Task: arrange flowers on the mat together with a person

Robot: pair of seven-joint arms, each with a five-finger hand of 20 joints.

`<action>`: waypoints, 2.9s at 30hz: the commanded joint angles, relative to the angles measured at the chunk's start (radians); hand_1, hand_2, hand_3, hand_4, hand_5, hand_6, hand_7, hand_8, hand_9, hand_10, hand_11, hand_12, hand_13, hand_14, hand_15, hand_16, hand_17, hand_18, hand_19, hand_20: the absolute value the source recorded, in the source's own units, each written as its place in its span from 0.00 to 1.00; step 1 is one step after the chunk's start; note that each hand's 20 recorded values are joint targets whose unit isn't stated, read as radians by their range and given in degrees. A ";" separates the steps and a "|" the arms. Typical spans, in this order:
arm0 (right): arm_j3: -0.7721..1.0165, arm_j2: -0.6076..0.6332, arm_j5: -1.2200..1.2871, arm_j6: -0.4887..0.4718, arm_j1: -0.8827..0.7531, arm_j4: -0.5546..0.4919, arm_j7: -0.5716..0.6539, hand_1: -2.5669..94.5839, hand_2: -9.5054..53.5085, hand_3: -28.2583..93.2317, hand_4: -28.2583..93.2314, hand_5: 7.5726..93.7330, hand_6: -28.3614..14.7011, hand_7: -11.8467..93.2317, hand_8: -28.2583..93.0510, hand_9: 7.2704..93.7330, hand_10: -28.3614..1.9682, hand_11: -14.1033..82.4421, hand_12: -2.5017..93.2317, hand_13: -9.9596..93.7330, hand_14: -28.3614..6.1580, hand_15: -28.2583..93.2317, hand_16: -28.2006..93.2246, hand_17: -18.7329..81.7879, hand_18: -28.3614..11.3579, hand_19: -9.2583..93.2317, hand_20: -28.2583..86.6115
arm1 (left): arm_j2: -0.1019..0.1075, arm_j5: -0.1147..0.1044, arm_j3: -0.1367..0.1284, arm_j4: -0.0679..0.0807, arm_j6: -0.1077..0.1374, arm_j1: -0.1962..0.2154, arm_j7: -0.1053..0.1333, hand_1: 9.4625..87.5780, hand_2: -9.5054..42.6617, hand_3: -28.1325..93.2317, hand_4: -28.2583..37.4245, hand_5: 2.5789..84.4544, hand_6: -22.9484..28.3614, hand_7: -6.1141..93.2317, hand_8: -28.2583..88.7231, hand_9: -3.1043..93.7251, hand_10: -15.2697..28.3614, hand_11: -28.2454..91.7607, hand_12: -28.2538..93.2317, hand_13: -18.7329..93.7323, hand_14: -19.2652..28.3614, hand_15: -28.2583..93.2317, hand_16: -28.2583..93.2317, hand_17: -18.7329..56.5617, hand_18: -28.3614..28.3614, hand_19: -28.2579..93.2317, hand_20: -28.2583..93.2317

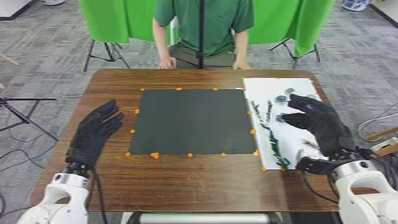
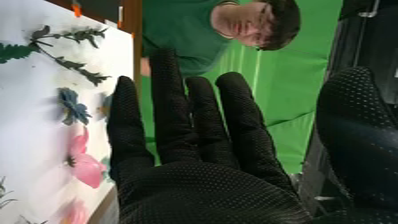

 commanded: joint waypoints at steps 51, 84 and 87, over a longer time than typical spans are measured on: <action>0.028 0.027 0.032 0.046 -0.002 0.016 -0.070 0.22 0.16 0.94 0.01 0.28 0.55 0.27 0.14 0.26 0.54 0.25 0.23 0.35 0.50 0.27 0.48 0.24 0.18 0.45 0.41 | -0.021 -0.018 0.002 0.014 -0.020 0.009 -0.031 0.24 0.14 0.80 0.00 0.34 0.52 0.27 0.15 0.25 0.61 0.45 0.33 0.36 0.70 0.42 0.21 0.13 0.88 0.60 0.25; 0.000 0.065 -0.053 0.096 0.021 0.017 -0.054 0.25 0.11 0.94 0.01 0.31 0.53 0.30 0.13 0.32 0.51 0.32 0.22 0.40 0.51 0.38 0.43 0.26 0.18 0.50 0.42 | -0.023 -0.012 -0.002 0.019 -0.027 0.008 -0.040 0.23 0.14 0.80 0.00 0.35 0.53 0.27 0.15 0.25 0.61 0.45 0.33 0.36 0.70 0.43 0.21 0.13 0.88 0.60 0.25; -0.007 0.067 -0.054 0.097 0.029 0.019 -0.051 0.25 0.10 0.94 0.00 0.31 0.53 0.31 0.13 0.32 0.51 0.32 0.22 0.40 0.51 0.39 0.43 0.26 0.19 0.51 0.42 | -0.023 -0.013 -0.001 0.020 -0.024 0.004 -0.043 0.23 0.14 0.80 0.00 0.35 0.53 0.26 0.15 0.25 0.61 0.45 0.33 0.36 0.70 0.43 0.21 0.13 0.88 0.60 0.25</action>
